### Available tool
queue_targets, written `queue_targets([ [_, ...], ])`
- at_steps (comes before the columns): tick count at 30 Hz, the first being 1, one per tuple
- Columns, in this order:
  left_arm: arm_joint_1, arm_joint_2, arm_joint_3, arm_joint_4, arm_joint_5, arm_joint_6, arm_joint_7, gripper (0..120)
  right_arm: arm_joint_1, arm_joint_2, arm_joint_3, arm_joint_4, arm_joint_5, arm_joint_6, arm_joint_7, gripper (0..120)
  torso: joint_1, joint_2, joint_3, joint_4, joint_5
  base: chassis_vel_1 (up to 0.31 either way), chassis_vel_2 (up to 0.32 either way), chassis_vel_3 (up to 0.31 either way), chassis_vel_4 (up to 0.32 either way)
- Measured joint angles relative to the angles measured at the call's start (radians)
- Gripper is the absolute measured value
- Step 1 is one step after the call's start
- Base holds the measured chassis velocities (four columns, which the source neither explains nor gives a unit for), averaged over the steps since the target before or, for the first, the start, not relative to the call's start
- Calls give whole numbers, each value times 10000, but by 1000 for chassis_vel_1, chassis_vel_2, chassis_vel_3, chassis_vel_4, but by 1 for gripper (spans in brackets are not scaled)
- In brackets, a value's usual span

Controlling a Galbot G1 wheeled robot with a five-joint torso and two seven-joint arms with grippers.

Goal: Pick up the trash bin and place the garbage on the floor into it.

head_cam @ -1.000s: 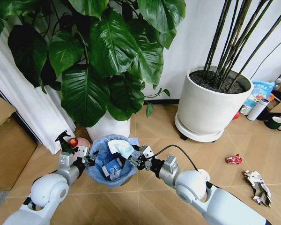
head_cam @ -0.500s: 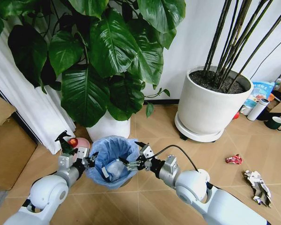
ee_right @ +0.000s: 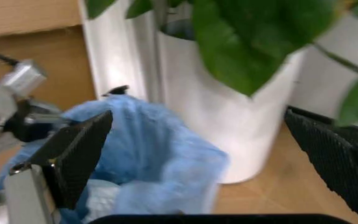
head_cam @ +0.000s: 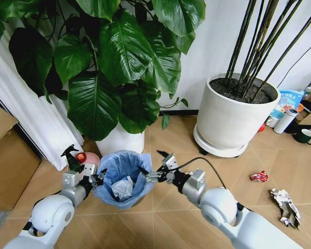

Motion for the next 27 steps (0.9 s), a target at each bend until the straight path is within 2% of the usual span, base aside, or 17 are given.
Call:
queue_targets([
  [9, 168, -74, -210, -103, -2, -29, 15, 0, -1667, -184, 1926, 272, 124, -109, 688, 100, 0, 0, -1, -2, -1, 0, 0, 0, 0],
  [12, 229, -106, -238, -163, 13, -36, 34, 0, -2309, -184, 2823, -1, 129, -295, 878, 100, 0, 0, -1, -1, -4, 0, 0, 0, 0],
  [14, 241, -123, -239, -185, 35, -40, 45, 0, -2452, -140, 3014, -247, 127, -358, 974, 100, 0, 0, -1, 0, -5, 0, 0, 0, 0],
  [17, 265, -164, -243, -279, 63, -47, 49, 0, -2625, 89, 3276, -1283, -2, -429, 1165, 100, 0, 1, -1, 0, -2, 0, 0, 0, 0],
  [18, 308, -174, -254, -370, 80, -53, 49, 0, -2593, 295, 3288, -2082, -137, -410, 1270, 100, 0, 0, 0, -2, -1, 0, 0, 0, 0],
  [21, 372, -178, -288, -453, 83, -53, 47, 0, -2496, 462, 3242, -2672, -252, -335, 1298, 100, 0, 0, 0, -2, 4, 0, 0, 0, 0],
  [22, 464, -180, -349, -533, 87, -56, 47, 0, -2287, 732, 3101, -3470, -380, -242, 1299, 100, 0, 0, 0, -2, -4, 0, 0, 0, 0],
  [24, 501, -180, -375, -556, 94, -58, 46, 0, -2157, 871, 3014, -3880, -441, -195, 1299, 100, 0, 0, 0, -1, -2, 0, 0, 0, 0],
  [27, 612, -215, -445, -706, 100, -64, 45, 0, -1635, 1467, 2698, -5276, -776, 28, 1250, 100, 0, 0, 0, 1, -3, 0, 0, 0, 0],
])
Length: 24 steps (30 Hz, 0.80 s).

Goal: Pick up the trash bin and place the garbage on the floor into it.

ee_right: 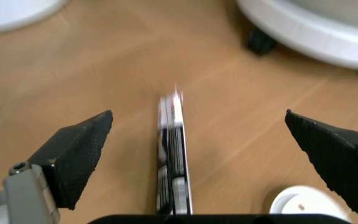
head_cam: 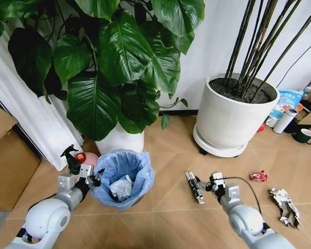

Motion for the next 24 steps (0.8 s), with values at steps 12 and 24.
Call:
queue_targets([
  [12, 153, -97, -77, -245, -9, -6, -23, 0, 1641, 1638, -248, -2928, -424, 242, -265, 100, 0, 0, 0, 1, -2, 0, 0, 0, 0],
  [24, 81, -109, -53, -190, -26, -11, -10, 0, 2053, 1976, -17, -4128, -573, 306, -444, 69, 1, -1, 1, -1, 1, 0, 0, 0, 0],
])
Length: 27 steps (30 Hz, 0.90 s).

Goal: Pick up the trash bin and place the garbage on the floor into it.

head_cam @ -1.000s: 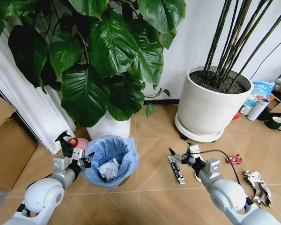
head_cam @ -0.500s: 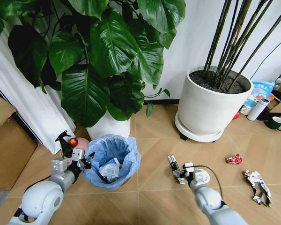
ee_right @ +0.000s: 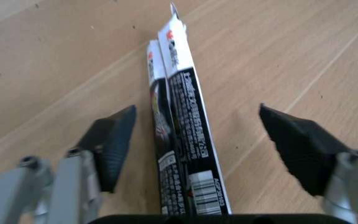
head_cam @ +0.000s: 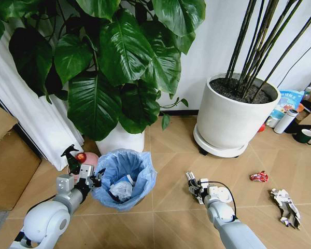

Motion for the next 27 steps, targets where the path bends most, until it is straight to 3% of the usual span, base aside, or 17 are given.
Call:
queue_targets([
  [17, -82, -6, 47, 89, -14, 2, -1, 0, 140, 271, 195, -570, 34, 68, -178, 4, 0, 0, -1, 0, -2, 0, 0, 0, 0],
  [27, -75, -31, 96, 73, 42, 5, -4, 0, -44, 283, 367, 71, 0, 198, -79, 0, 0, 0, 0, 0, 3, 0, 0, 0, 0],
])
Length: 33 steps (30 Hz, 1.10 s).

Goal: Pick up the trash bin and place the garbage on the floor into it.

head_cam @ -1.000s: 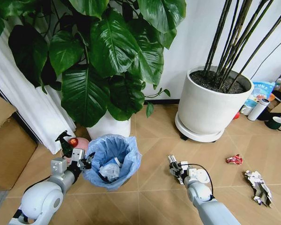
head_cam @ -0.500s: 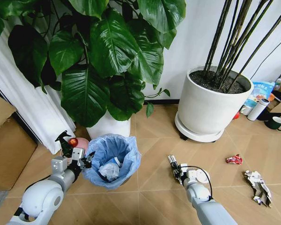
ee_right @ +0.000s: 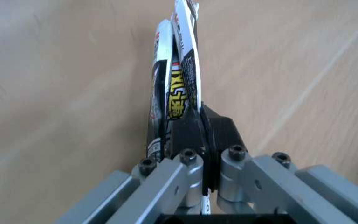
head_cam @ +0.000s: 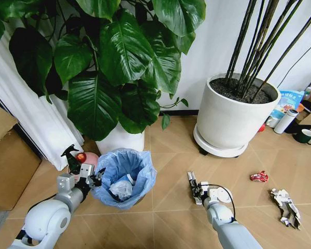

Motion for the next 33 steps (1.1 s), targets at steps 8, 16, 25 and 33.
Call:
queue_targets([
  [8, 71, -16, 5, 8, 83, -5, -81, 0, -639, -1106, -91, 3506, 557, -235, 123, 0, 0, 0, 0, 0, 1, 0, 0, 0, 0],
  [16, 40, -69, 227, 84, 117, 2, -238, 0, -796, -2844, -1022, 7254, 1588, -542, 262, 0, 0, 0, -1, 3, -2, 0, 0, 0, 0],
  [25, 12, -145, 303, 202, 163, 7, -269, 0, -1364, -4070, -1918, 10048, 2128, -535, -30, 0, -1, 0, -1, -1, -3, 0, 0, 0, 0],
  [33, -36, -135, 420, 213, 136, 25, -324, 0, -469, -4002, -3107, 9990, 2133, -323, -261, 0, 0, 0, 0, 0, -4, 0, 0, 0, 0],
])
